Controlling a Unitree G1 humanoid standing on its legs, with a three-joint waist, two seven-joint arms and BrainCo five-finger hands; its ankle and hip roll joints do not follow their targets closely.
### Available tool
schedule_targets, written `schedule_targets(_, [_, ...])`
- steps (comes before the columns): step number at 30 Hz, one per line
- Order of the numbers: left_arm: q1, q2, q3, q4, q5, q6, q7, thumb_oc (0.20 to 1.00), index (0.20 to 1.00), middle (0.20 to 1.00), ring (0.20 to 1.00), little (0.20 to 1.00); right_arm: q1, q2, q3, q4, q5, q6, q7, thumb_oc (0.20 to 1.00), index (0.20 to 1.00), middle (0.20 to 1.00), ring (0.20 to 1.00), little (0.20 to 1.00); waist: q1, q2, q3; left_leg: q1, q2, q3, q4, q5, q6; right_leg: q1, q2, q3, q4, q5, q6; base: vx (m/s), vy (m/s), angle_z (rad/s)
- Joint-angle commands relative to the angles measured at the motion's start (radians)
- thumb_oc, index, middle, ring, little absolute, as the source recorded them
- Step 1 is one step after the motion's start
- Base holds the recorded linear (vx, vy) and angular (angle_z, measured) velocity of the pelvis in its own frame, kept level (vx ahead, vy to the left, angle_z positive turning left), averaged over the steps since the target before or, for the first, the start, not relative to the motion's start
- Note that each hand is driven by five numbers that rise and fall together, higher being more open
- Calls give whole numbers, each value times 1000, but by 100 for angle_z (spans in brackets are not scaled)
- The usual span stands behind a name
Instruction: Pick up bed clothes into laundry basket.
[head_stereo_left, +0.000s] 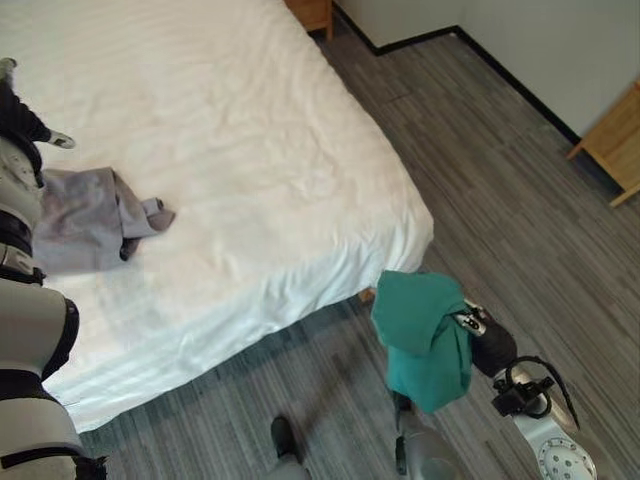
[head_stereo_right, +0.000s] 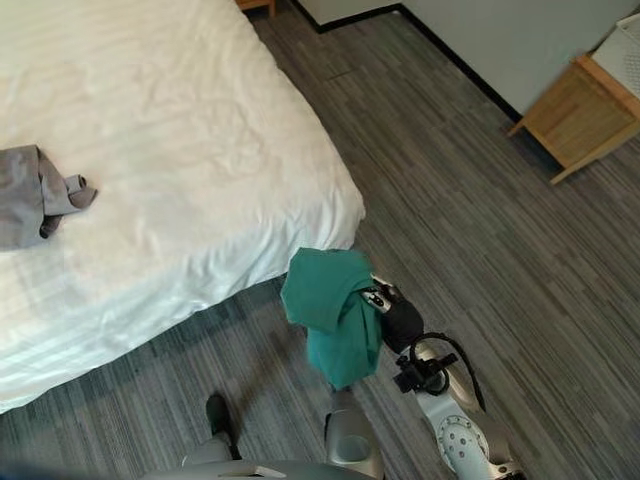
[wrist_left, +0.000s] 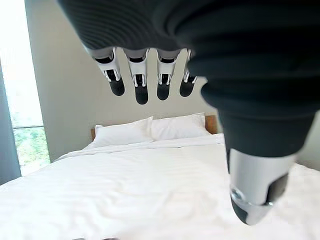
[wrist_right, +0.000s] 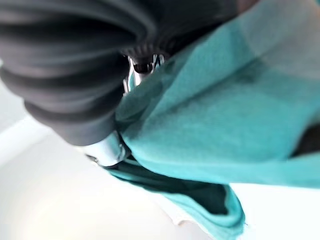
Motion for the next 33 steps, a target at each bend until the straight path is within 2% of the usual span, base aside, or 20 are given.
schedule_targets(1, [-51, 72, 61, -1, -51, 2, 19, 1000, 1000, 1000, 1000, 1000, -74, 4, -28, -64, 31, -50, 42, 200, 200, 200, 200, 200, 24, -45, 22, -15, 8, -29, 14, 24, 36, 50, -61, -32, 37, -48, 66, -34, -16, 9])
schedule_targets(3, [-52, 83, 64, -1, -79, -4, 21, 1000, 1000, 1000, 1000, 1000, -84, -6, -24, -60, 28, -49, 41, 200, 200, 200, 200, 200, 28, -51, 39, -35, 11, -36, 25, 28, 36, 41, -60, -35, 44, -48, 65, -55, -14, 10])
schedule_targets(4, [-48, 117, 59, 3, -93, -20, 15, 1000, 1000, 1000, 1000, 1000, -91, -14, -25, -59, 27, -48, 45, 200, 200, 200, 200, 200, 29, -54, 47, -48, 14, -38, 33, 28, 34, 31, -58, -37, 46, -44, 65, -106, -24, 17])
schedule_targets(5, [-25, 84, 93, -58, -163, -50, 15, 1000, 1000, 1000, 1000, 1000, -97, -22, -31, -68, 26, -58, 41, 200, 200, 200, 200, 200, 33, -69, 75, -89, 19, -57, 45, 33, 33, 6, -52, -39, 47, -34, 64, -89, -23, 13])
schedule_targets(8, [-28, 91, 120, -60, -225, -57, 43, 1000, 1000, 1000, 1000, 1000, -102, -24, -29, -60, 22, -63, 32, 200, 200, 200, 200, 200, 32, -77, 97, -133, 19, -73, 62, 36, 33, -19, -51, -47, 53, -27, 64, -76, -18, 15])
schedule_targets(13, [-56, 59, 144, -77, -299, -60, 88, 1000, 1000, 1000, 1000, 1000, -88, -33, -42, -55, 13, -70, 18, 200, 200, 200, 200, 200, 28, -90, 138, -200, 21, -103, 68, 48, 30, -56, -52, -69, 58, -16, 67, -54, -22, 10])
schedule_targets(14, [-104, 48, 129, -83, -326, -53, 114, 1000, 1000, 1000, 1000, 1000, -88, -43, -58, -55, 14, -83, 3, 200, 200, 200, 200, 200, 22, -98, 166, -253, 25, -117, 71, 60, 26, -91, -49, -79, 60, -5, 69, -97, -25, 14])
schedule_targets(23, [-221, 87, 29, -38, -391, -53, 118, 1000, 1000, 1000, 1000, 1000, -94, -18, -68, -44, -2, -116, -47, 200, 200, 200, 200, 200, -16, -133, 230, -432, 35, -133, 61, 99, 21, -260, -27, -78, 34, 55, 76, -60, 11, 4])
schedule_targets(28, [-216, 88, 16, -15, -378, -45, 110, 1000, 1000, 1000, 1000, 1000, -80, 3, -65, -36, -5, -115, -49, 200, 200, 200, 200, 200, -24, -133, 233, -466, 30, -136, 59, 103, 23, -294, -31, -80, 27, 64, 78, -15, 35, -1])
schedule_targets(29, [-210, 89, -4, -1, -337, -38, 88, 1000, 1000, 1000, 1000, 1000, -73, -1, -66, -35, -1, -107, -38, 200, 200, 200, 200, 200, -24, -126, 233, -474, 22, -138, 54, 103, 25, -303, -37, -80, 25, 63, 77, -28, 51, -1])
schedule_targets(30, [-205, 93, -14, 4, -316, -36, 73, 316, 316, 316, 316, 316, -73, -4, -69, -32, 2, -105, -34, 200, 200, 200, 200, 200, -24, -124, 234, -475, 19, -137, 54, 103, 26, -303, -39, -81, 25, 63, 77, -34, 64, -1])
schedule_targets(31, [-197, 96, -15, 8, -307, -33, 61, 200, 200, 200, 200, 200, -74, -5, -69, -30, 5, -103, -30, 200, 200, 200, 200, 200, -22, -122, 234, -475, 18, -138, 55, 102, 27, -303, -40, -81, 25, 63, 77, -22, 35, -1])
schedule_targets(33, [-189, 97, -19, 8, -295, -32, 39, 200, 200, 200, 200, 200, -73, -6, -65, -21, 6, -96, -23, 200, 200, 200, 200, 200, -21, -119, 234, -475, 14, -141, 59, 99, 28, -300, -41, -79, 26, 63, 76, 0, 0, 0])
